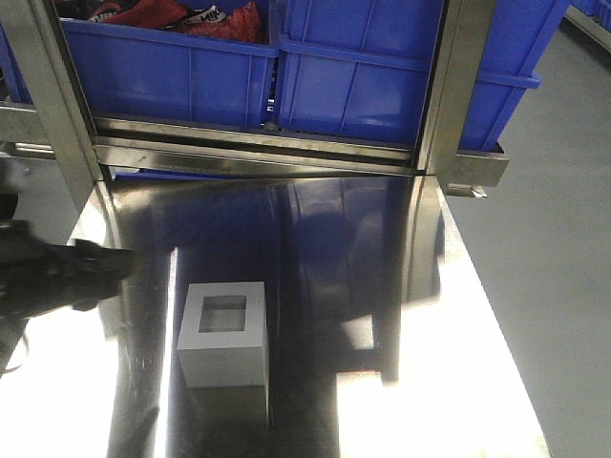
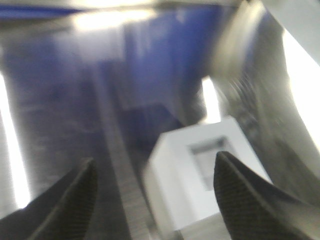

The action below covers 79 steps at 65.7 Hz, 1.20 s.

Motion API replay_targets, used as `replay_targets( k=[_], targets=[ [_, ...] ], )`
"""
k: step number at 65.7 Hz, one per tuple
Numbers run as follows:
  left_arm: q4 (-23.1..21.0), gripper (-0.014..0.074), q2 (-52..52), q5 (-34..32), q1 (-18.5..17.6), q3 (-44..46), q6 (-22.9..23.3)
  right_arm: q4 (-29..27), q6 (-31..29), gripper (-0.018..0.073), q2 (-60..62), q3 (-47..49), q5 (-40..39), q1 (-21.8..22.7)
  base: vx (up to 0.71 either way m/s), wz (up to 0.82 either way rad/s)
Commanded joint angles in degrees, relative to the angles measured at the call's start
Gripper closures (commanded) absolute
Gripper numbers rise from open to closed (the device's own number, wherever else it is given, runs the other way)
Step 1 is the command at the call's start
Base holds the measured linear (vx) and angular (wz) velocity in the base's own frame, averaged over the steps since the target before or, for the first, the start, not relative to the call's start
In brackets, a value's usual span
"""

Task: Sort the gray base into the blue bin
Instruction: 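Reach the left gripper down and close it on the gray block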

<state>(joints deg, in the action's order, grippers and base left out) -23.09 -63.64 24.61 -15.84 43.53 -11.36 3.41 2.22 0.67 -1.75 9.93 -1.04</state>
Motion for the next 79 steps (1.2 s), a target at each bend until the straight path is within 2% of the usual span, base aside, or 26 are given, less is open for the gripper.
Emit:
replay_targets(
  k=[1, 9, 22, 28, 79],
  targets=[
    [-1.6, 0.0125, -4.9, -3.1, -3.6, 4.6, -0.4, 0.4, -0.3, 0.0568, 0.7, -0.8, -4.2, 0.3, 0.00, 0.00],
    [-1.4, 0.0125, -10.9, -2.7, -6.6, 9.0, 1.6, 0.4, -0.3, 0.0568, 0.7, -0.8, -4.2, 0.3, 0.00, 0.00],
    [2.3, 0.0125, -17.9, -1.4, -6.8, 12.6, 8.8, 0.4, -0.3, 0.0568, 0.7, -0.8, -4.2, 0.3, 0.00, 0.00],
    [3.3, 0.0125, -19.8, -1.5, -6.8, 12.8, 10.4, 0.4, -0.3, 0.0568, 0.7, -0.8, -4.2, 0.3, 0.00, 0.00],
    [3.4, 0.0125, -26.3, 2.3, -6.8, 12.8, 10.5, 0.4, -0.3, 0.0568, 0.7, -0.8, -4.2, 0.3, 0.00, 0.00]
  ],
)
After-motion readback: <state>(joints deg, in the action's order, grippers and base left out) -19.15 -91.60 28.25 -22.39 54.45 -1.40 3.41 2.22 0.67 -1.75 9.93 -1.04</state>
